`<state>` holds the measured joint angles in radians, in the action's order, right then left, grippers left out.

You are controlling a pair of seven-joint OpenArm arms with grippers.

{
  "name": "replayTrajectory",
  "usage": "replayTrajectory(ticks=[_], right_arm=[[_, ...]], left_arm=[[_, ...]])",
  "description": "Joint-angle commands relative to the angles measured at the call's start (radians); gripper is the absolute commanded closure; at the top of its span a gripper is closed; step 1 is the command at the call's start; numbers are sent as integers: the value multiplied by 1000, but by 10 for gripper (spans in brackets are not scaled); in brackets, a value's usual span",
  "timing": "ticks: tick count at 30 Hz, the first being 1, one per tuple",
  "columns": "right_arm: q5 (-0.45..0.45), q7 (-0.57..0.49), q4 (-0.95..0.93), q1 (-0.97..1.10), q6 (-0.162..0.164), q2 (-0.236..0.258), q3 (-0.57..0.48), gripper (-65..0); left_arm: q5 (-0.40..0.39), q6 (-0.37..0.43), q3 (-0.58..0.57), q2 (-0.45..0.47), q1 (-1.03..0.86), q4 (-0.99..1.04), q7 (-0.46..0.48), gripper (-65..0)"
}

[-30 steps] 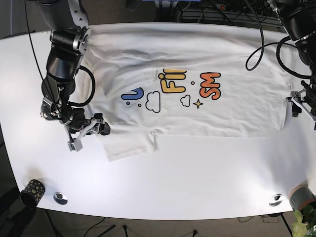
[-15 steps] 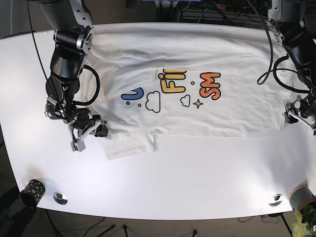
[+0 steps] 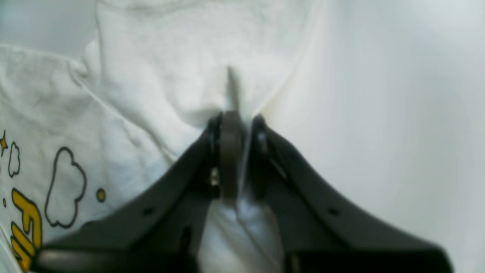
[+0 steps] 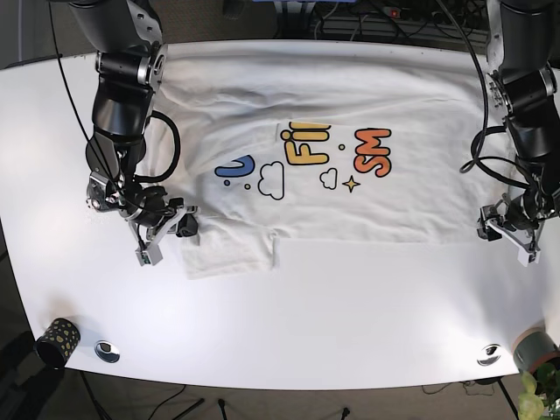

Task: Fold the T-shirt properly
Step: 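Release the shoulder edge and grasp the shirt hem with both grippers, then fold the hem over toward the shoulder edge with both grippers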

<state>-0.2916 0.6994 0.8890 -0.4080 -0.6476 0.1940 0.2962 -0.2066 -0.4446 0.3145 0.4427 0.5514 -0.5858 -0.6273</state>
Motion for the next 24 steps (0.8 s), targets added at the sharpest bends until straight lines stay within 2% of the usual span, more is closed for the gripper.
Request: replayTrajectory(ticks=[1, 3, 5, 7, 9, 15, 19, 24], right_arm=[[-10, -10, 17, -25, -8, 11, 2, -49], [-10, -10, 17, -25, -8, 11, 2, -49], [-10, -10, 17, -25, -8, 12, 2, -48], [-10, -10, 17, -29, -10, 15, 2, -33], [-10, -10, 17, -32, -10, 17, 2, -19], [-5, -7, 31, -44, -7, 19, -1, 0], [5, -5, 163, -1, -4, 20, -2, 0], [64, 4, 328, 62, -4, 15, -2, 0]], left_arm=[[-1, 0, -2, 14, 19, 0, -3, -386], [-1, 0, -2, 14, 19, 2, -3, -378], [-1, 0, -2, 14, 19, 0, -3, -308], [-1, 0, -2, 14, 19, 0, 1, -142], [-1, 0, -2, 14, 19, -1, 17, -14], [-7, -3, 4, 14, 12, -59, 67, 0], [-7, -4, 4, 12, -37, -205, 62, 0], [-7, -6, 4, -12, -83, -339, 60, 0]])
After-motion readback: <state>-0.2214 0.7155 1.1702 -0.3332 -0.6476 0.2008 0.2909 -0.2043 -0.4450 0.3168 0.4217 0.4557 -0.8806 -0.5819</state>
